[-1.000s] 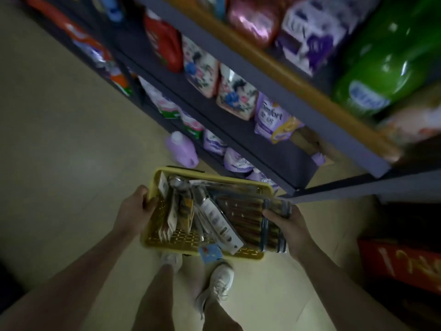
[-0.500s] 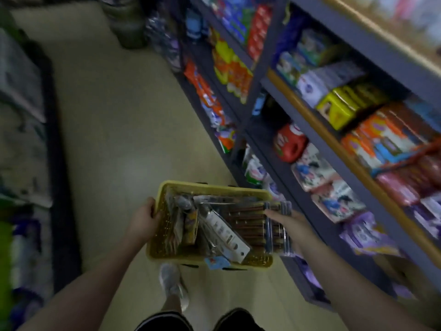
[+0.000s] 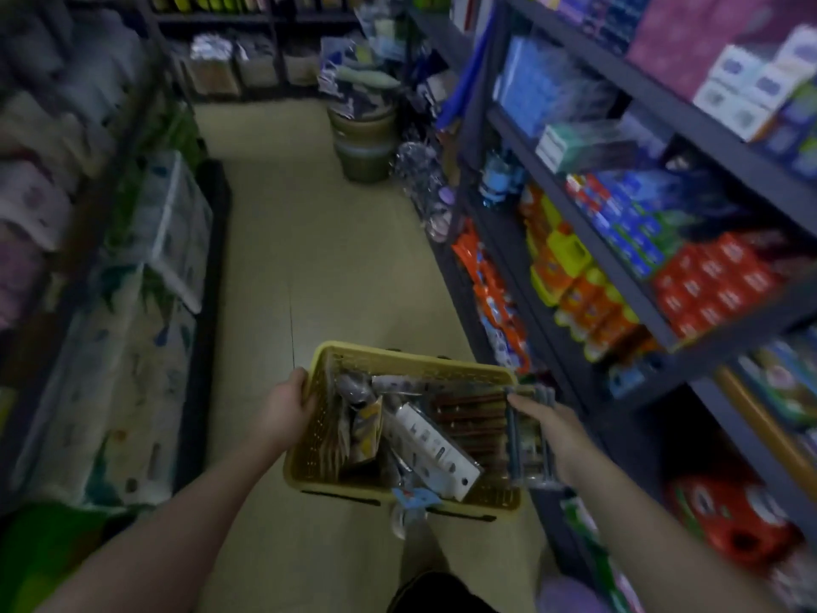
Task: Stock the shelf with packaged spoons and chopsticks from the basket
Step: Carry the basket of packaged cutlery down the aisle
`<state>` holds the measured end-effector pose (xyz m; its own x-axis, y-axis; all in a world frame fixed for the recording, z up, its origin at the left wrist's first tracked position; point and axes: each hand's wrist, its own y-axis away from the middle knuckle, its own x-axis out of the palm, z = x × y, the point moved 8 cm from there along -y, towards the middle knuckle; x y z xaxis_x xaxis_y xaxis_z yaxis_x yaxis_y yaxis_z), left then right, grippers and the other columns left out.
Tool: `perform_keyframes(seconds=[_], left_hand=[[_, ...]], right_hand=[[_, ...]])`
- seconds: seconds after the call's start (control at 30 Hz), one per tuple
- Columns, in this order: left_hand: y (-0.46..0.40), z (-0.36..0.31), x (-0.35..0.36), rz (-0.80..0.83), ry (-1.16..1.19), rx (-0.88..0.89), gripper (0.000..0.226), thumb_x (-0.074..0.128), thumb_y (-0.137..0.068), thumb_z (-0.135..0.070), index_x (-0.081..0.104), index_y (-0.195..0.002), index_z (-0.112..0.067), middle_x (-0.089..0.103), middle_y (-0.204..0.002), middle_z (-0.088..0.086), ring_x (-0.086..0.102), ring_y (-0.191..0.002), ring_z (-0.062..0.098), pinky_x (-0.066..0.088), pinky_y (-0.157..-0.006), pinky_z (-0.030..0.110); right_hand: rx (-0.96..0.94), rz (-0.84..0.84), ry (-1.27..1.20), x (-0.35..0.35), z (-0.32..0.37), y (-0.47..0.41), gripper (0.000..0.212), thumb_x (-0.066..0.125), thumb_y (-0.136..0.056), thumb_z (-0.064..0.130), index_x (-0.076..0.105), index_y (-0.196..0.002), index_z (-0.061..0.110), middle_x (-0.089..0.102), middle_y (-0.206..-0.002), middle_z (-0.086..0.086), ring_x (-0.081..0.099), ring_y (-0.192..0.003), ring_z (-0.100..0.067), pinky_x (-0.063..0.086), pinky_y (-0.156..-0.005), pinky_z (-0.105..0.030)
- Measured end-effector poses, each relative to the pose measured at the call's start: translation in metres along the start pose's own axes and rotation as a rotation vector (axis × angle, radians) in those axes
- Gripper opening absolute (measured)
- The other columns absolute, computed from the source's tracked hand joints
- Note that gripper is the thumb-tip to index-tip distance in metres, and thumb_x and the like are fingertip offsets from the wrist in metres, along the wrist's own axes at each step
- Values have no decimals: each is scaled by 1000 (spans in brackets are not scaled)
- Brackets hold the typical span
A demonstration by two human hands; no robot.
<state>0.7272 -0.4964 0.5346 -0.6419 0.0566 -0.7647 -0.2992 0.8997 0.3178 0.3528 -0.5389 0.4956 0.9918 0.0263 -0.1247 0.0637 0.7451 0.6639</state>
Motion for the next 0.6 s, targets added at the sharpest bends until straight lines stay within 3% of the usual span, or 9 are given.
perform_keyframes(seconds=[0.1, 0.2, 0.33, 0.43, 0.53, 0.6], left_hand=[[-83, -9, -33, -42, 35, -39, 22, 48, -91, -17, 49, -112, -11, 64, -93, 11, 63, -81, 25, 56, -71, 42], [-159, -21, -75, -97, 5, -74, 20, 48, -90, -23, 50, -109, -14, 65, -87, 10, 64, -75, 24, 57, -69, 43], [-257, -39, -137, -186, -61, -112, 23, 47, -90, -29, 49, -108, -14, 65, -85, 10, 64, -73, 26, 57, -66, 43], [-335, -41, -175, -247, -4, -109, 23, 50, -89, -26, 50, -107, -13, 66, -88, 12, 64, -77, 28, 57, -68, 46], [-424, -37, -205, -259, 0, -125, 19, 53, -88, -24, 52, -103, -12, 64, -87, 11, 63, -76, 27, 56, -69, 44], [-486, -33, -222, -220, 19, -130, 18, 53, -88, -22, 53, -103, -12, 63, -88, 8, 63, -76, 23, 56, -68, 42]], right_hand=[[41, 38, 5, 42, 78, -68, 116, 86, -26, 63, 54, -129, 19, 57, -131, -10, 55, -118, -36, 48, -96, -55], [10, 81, 47, 87, 176, -121, 91, 86, -42, 51, 60, -123, 18, 62, -124, -12, 59, -112, -35, 51, -90, -50], [-40, 111, 75, 144, 291, -193, 85, 89, -37, 45, 66, -112, 12, 70, -108, -16, 68, -96, -35, 53, -88, -54], [-89, 131, 67, 194, 367, -237, 52, 82, -62, 33, 66, -104, 6, 70, -92, -13, 67, -82, -30, 56, -73, -41], [-74, 123, 73, 241, 418, -301, 78, 84, -51, 42, 62, -118, 7, 71, -103, -17, 68, -92, -35, 55, -85, -49], [-65, 135, 79, 276, 448, -350, 87, 83, -52, 45, 56, -127, 11, 69, -108, -16, 68, -94, -35, 57, -78, -46]])
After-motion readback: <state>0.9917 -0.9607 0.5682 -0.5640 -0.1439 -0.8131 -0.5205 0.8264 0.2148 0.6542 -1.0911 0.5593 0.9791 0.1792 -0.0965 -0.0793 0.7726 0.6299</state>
